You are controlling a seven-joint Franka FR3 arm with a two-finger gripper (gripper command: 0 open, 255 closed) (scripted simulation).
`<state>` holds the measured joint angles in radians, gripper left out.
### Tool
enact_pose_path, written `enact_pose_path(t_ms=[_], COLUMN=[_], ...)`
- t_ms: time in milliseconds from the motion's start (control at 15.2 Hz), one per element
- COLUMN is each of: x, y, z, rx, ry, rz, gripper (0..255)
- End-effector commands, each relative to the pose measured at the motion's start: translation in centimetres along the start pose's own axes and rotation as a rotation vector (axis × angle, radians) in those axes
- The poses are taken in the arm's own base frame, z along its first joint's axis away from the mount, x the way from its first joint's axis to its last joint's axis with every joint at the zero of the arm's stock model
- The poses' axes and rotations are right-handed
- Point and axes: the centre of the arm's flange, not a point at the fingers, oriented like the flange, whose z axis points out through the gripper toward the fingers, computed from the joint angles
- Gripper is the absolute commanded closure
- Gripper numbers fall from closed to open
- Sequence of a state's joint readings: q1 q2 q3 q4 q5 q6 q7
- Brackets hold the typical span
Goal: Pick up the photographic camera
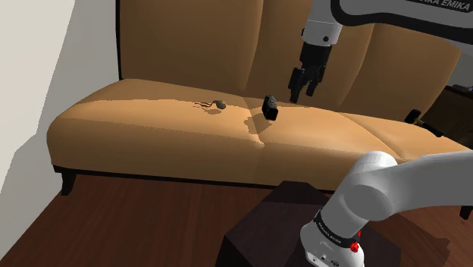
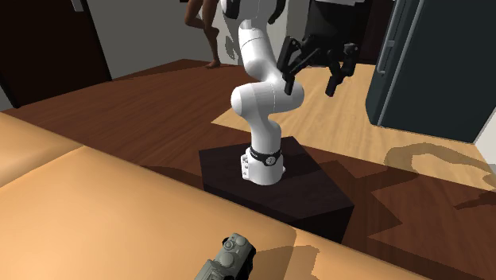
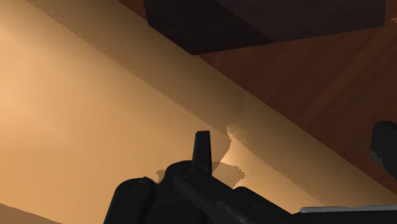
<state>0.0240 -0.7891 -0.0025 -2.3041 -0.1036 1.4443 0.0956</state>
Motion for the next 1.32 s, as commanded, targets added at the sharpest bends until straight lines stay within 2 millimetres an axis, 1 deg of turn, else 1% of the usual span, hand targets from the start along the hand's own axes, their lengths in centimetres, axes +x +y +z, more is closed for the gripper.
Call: enact_pose_path(t_ms=[0,660,1254], x=[0.0,10.7,19.4], y=[0.0,8.4,16.4], z=[0.0,4.5,9.4], rx=[0.0,0.072,0.136], ry=[0.0,-0.039,-0.074], rz=[0.0,0.092,0.174], gripper=[0,0,0])
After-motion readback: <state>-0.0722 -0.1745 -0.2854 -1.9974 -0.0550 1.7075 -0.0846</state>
